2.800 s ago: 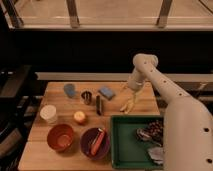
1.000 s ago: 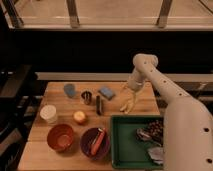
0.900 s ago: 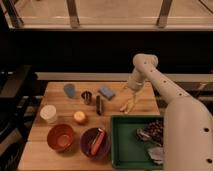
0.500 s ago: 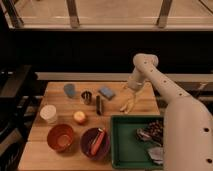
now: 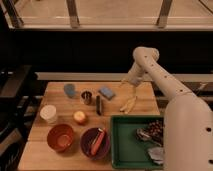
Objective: Wipe red bowl with eraser
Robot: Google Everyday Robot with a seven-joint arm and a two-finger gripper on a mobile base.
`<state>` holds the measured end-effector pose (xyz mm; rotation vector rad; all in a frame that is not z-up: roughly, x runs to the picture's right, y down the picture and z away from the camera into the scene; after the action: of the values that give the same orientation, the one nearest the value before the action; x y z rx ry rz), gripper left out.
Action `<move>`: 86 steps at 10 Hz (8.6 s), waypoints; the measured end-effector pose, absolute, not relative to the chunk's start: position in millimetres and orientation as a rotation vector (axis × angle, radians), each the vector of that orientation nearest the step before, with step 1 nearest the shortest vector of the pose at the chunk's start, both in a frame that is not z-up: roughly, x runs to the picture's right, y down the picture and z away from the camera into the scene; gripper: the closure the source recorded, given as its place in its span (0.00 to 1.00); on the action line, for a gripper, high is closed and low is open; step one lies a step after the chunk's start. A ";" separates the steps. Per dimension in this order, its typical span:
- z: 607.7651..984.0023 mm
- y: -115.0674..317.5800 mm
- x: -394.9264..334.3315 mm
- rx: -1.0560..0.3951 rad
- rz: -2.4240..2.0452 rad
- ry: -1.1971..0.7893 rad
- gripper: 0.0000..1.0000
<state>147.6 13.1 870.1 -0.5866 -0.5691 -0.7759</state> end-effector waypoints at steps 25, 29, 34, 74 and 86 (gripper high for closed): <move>939.3 67.2 -12.2 -0.563 -1.221 -0.721 0.45; 931.0 55.8 -2.5 -0.530 -1.140 -0.760 0.85; 875.3 14.1 23.6 -0.393 -0.960 -0.909 1.00; 738.0 174.0 -239.0 0.144 -1.184 -1.246 1.00; 769.0 148.7 -230.6 0.161 -1.205 -1.197 1.00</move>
<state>-230.6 148.7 769.0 0.1614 -1.1970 -1.2053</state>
